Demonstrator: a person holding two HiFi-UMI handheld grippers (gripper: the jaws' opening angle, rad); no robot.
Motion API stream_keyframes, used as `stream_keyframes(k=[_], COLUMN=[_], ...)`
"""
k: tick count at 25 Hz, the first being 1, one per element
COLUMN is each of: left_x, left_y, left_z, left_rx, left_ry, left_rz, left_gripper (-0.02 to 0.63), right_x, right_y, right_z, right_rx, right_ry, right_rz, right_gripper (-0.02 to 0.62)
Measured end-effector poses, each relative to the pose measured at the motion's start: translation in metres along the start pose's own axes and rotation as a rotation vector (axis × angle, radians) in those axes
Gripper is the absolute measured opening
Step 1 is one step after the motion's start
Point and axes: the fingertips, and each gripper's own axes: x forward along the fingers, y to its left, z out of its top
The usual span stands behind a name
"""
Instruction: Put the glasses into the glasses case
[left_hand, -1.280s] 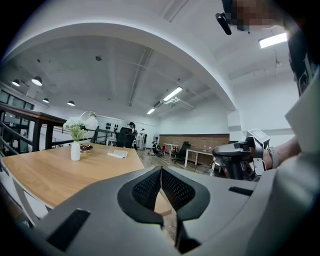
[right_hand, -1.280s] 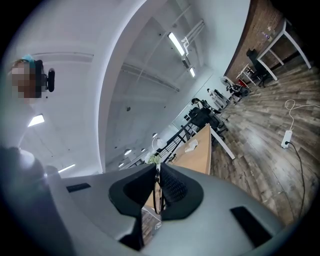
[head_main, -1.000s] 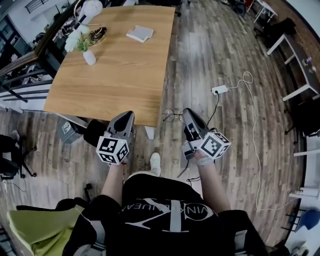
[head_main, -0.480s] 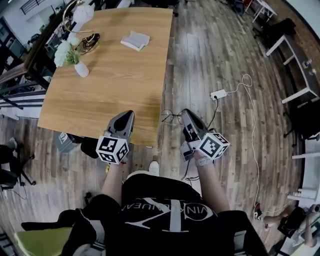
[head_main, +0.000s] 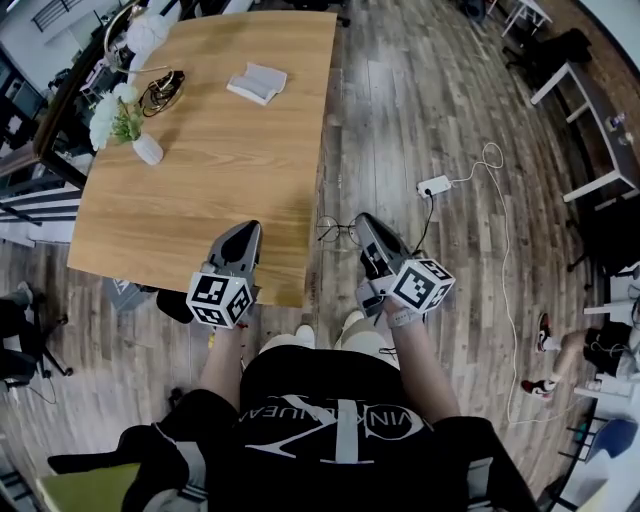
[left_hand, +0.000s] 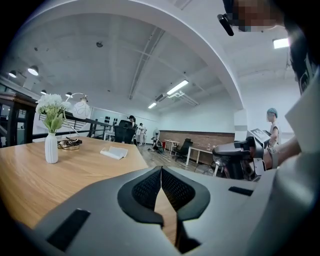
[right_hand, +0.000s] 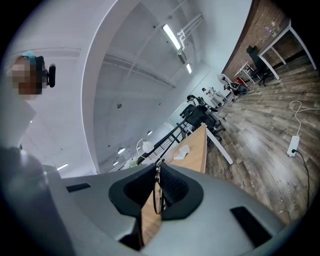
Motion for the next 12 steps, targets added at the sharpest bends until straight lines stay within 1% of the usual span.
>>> stream_keyframes(k=[5,9,12], left_x=[0.03,0.056,0.073], left_y=[0.003,0.014,0.014], left_z=[0.008,0.023,0.032], left_rx=[0.012,0.006,-0.007], left_ry=[0.0,-0.024,-0.039], left_rz=[0.043,0.121,0.172], left_gripper=[0.018,0.018,0.018], right_x=[0.019,0.052,0.073], right_y=[-0.026,-0.042,-0.051], right_z=[0.022,0.046,0.066], right_rx=[0.007,-0.004,-0.019], right_ry=[0.02,0.078,0.116], right_rz=[0.031,0.095,0.143], right_gripper=[0.04,0.04,0.04])
